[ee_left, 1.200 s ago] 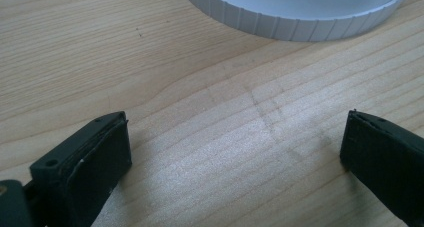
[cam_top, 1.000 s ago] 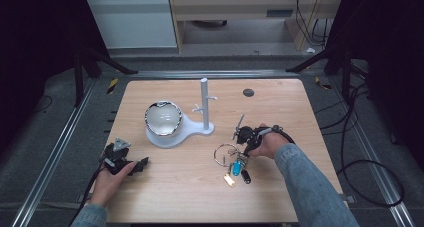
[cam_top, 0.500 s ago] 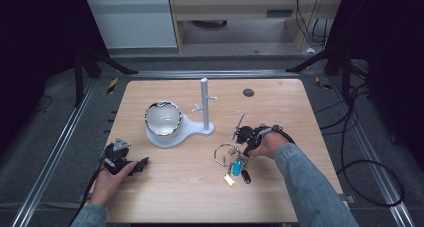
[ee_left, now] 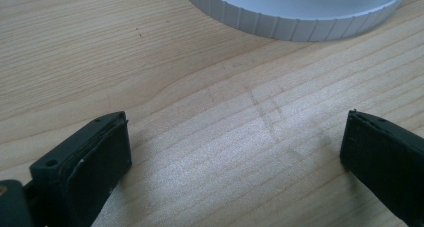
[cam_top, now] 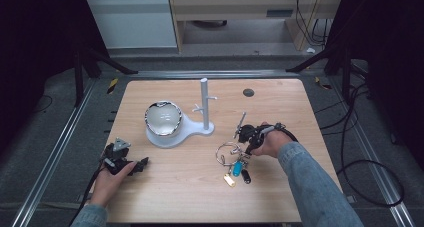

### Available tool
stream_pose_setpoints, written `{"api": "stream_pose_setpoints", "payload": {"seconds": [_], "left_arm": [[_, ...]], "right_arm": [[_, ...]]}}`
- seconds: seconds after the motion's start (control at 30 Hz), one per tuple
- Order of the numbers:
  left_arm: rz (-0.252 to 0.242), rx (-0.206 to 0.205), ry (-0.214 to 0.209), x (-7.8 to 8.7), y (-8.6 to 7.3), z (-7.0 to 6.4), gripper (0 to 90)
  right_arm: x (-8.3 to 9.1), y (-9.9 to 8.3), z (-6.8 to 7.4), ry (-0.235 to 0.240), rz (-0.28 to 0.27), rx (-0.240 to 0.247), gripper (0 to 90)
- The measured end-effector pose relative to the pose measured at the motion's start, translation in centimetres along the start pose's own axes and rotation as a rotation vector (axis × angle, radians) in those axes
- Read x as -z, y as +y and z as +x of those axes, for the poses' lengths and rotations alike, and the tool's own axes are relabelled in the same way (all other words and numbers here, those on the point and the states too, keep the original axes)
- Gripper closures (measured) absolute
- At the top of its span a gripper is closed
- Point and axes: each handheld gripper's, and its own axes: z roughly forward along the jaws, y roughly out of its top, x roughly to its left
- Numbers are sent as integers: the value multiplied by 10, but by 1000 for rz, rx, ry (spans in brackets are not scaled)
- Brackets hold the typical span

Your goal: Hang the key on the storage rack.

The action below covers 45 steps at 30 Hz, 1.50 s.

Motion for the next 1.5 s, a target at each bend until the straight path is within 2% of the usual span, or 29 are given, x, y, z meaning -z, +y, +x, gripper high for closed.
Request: {"api": "stream_pose_setpoints", "payload": {"seconds": [0.23, 0.47, 0.93, 1.4, 1.5], "left_arm": [[0, 0, 0, 0, 0, 0, 0], [1, -1, 1, 0, 0, 0, 0], [0, -2, 2, 0, 0, 0, 0], [0, 0, 2, 0, 0, 0, 0], [0, 0, 2, 0, 0, 0, 0]], "right_arm": [[11, -6, 0, -8, -12, -8, 887], [29, -11, -1, -31, -27, -4, 887], [63, -10, -3, -66, -48, 0, 887], [79, -7, -8, -81, -69, -2, 887], [80, -7, -9, -80, -56, -1, 887]]}}
